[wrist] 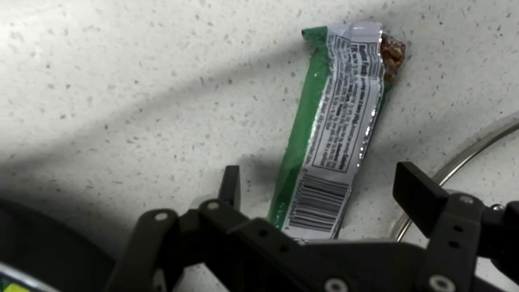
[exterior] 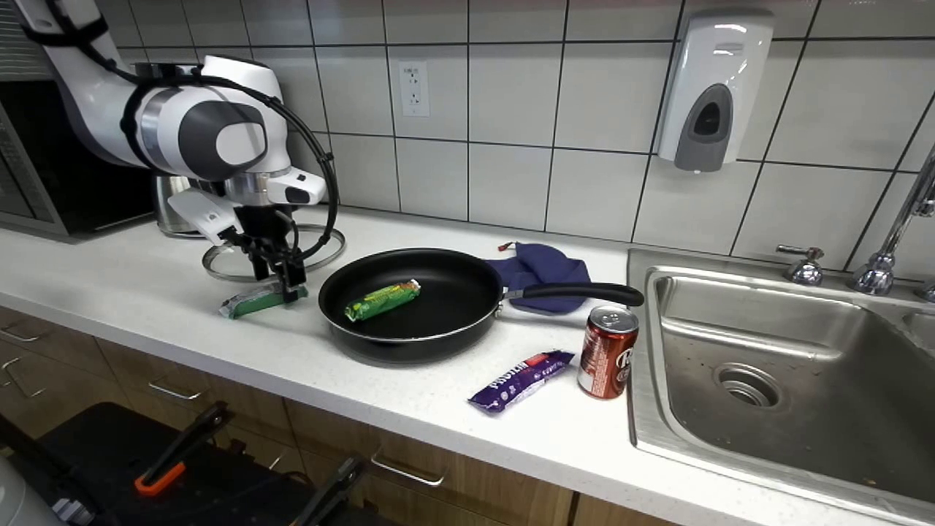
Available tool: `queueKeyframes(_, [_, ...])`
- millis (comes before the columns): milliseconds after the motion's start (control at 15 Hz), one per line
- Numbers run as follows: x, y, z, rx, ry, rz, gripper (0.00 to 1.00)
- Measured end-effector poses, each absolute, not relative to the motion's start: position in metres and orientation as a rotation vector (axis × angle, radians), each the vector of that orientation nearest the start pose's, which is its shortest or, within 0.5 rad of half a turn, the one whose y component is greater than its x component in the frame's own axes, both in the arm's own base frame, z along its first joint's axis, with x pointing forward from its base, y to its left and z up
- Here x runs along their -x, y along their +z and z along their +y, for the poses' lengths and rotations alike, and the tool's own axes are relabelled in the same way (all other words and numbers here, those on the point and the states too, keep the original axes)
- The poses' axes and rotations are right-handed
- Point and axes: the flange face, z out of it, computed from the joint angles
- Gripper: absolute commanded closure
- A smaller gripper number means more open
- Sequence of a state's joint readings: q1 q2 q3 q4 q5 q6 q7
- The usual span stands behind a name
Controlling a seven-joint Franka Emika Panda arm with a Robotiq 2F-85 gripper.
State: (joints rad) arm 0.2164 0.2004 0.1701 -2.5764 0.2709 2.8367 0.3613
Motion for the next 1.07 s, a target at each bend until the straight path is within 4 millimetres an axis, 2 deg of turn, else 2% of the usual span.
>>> queueKeyframes(333, [-0.4206, 0.1910, 0.1587, 3.003, -0.006, 0.345, 0.73])
queueKeyframes(467, [-0.4198, 0.1885, 0.1587, 3.005, 0.002, 0.345, 0.87])
queueKeyframes(867, [-0.4203, 0.1894, 0.1585, 3.004, -0.001, 0.348, 0.87])
queueKeyframes(1067, [-0.4225, 0.1973, 0.1592, 2.999, -0.024, 0.342, 0.87])
